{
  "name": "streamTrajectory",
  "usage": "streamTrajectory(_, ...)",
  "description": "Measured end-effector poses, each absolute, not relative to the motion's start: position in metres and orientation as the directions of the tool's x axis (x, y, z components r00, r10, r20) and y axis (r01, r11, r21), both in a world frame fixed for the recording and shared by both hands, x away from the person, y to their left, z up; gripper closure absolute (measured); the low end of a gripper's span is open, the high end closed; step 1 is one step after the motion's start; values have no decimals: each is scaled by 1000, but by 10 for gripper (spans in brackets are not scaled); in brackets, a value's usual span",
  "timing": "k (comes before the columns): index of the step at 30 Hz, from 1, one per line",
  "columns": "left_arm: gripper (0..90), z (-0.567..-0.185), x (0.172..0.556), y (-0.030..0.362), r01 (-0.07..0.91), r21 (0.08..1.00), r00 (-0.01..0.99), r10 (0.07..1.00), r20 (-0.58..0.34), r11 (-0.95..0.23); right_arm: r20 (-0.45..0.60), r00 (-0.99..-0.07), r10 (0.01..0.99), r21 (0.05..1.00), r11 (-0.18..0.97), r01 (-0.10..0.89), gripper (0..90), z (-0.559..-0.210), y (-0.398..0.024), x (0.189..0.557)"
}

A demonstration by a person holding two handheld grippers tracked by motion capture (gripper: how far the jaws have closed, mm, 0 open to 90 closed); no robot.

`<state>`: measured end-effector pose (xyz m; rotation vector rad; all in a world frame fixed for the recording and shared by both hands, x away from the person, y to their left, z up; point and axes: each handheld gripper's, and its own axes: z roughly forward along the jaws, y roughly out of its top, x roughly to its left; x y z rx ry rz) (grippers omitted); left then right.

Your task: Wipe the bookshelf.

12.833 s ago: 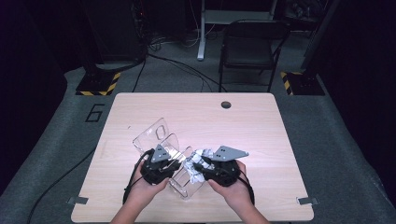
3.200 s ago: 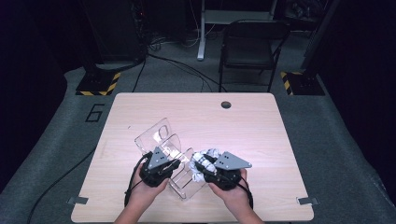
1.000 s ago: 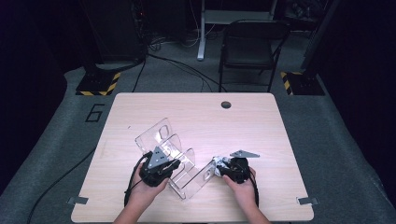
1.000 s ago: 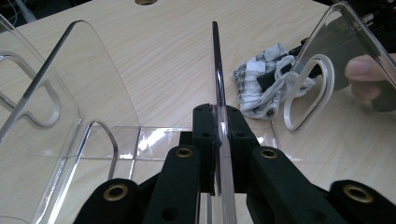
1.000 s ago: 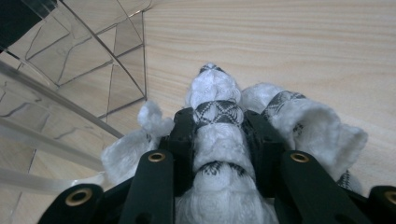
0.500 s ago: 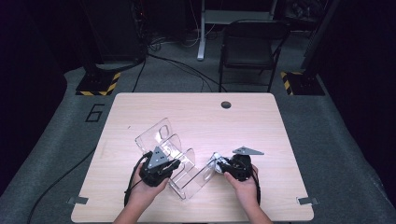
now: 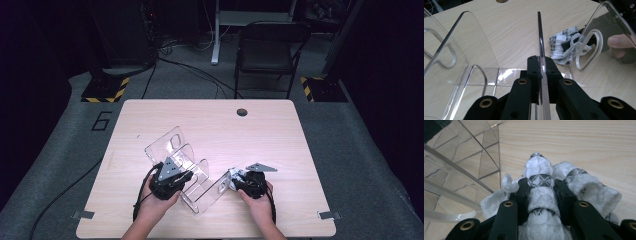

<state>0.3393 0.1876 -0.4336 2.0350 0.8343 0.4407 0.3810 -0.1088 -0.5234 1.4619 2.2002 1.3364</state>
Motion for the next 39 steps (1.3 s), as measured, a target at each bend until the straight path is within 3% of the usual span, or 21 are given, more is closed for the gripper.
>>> streamTrajectory(8, 854, -434, 339, 188, 392, 829, 713, 702, 0, -399, 316, -499, 807, 770, 88, 631, 686, -501, -112, 377)
streamTrajectory(18, 854, -434, 339, 188, 393, 830, 712, 702, -2, -396, 304, -537, 786, 839, 46, 543, 682, -462, -117, 363)
streamTrajectory(28, 854, -434, 339, 188, 392, 831, 712, 702, -2, -395, 310, -636, 707, 896, 6, 443, 674, -422, -119, 341)
streamTrajectory(33, 854, -434, 339, 188, 392, 831, 712, 702, -2, -395, 219, -666, 713, 920, 76, 384, 670, -423, -109, 329)
streamTrajectory(39, 854, -434, 339, 188, 392, 831, 713, 701, -2, -396, 277, -659, 699, 906, 37, 421, 670, -433, -115, 330)
